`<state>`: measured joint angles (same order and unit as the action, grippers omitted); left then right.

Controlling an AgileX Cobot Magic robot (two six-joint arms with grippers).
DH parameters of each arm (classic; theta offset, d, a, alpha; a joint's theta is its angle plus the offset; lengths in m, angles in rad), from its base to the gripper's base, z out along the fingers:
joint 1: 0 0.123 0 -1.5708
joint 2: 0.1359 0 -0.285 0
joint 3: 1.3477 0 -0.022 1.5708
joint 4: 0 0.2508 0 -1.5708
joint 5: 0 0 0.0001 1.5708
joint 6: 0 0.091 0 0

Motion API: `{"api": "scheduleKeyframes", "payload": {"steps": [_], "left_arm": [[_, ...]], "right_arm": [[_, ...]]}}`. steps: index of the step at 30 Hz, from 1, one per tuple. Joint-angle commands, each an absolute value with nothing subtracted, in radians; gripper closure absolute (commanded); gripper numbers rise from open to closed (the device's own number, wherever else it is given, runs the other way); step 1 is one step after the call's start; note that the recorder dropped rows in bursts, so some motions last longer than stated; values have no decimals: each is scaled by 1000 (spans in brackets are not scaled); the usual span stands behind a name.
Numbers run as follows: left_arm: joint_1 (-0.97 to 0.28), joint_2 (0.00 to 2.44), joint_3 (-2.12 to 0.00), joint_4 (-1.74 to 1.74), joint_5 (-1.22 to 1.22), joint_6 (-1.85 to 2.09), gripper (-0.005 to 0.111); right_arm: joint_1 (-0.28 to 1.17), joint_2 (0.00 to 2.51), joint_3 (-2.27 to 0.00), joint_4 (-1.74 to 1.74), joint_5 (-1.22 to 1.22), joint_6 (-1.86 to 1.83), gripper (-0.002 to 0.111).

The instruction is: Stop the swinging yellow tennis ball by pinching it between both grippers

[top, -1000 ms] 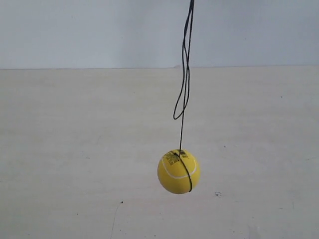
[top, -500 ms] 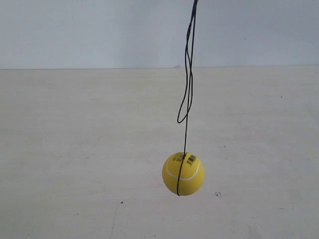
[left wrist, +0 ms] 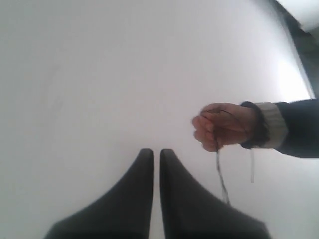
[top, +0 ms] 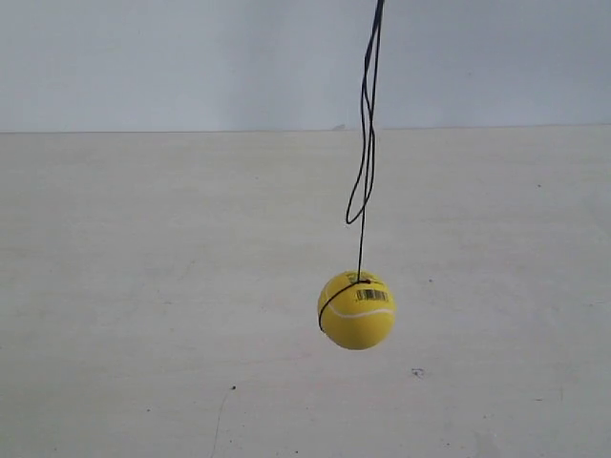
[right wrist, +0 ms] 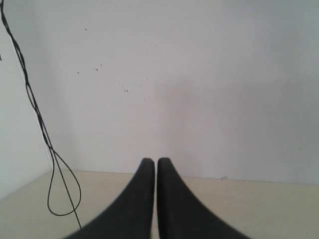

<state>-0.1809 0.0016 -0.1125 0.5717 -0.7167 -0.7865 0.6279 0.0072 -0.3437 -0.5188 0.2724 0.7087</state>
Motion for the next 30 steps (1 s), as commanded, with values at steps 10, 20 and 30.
{"api": "scheduleKeyframes", "payload": {"steps": [10, 20, 30], "left_arm": [[-79, 0, -93, -123, -61, 0, 102], [84, 0, 0, -23, 0, 27, 102], [84, 0, 0, 23, 264, 48, 102]], "right_arm": [[629, 0, -340, -522, 265, 700, 108], [629, 0, -340, -522, 265, 700, 108], [629, 0, -340, -522, 265, 700, 108]]}}
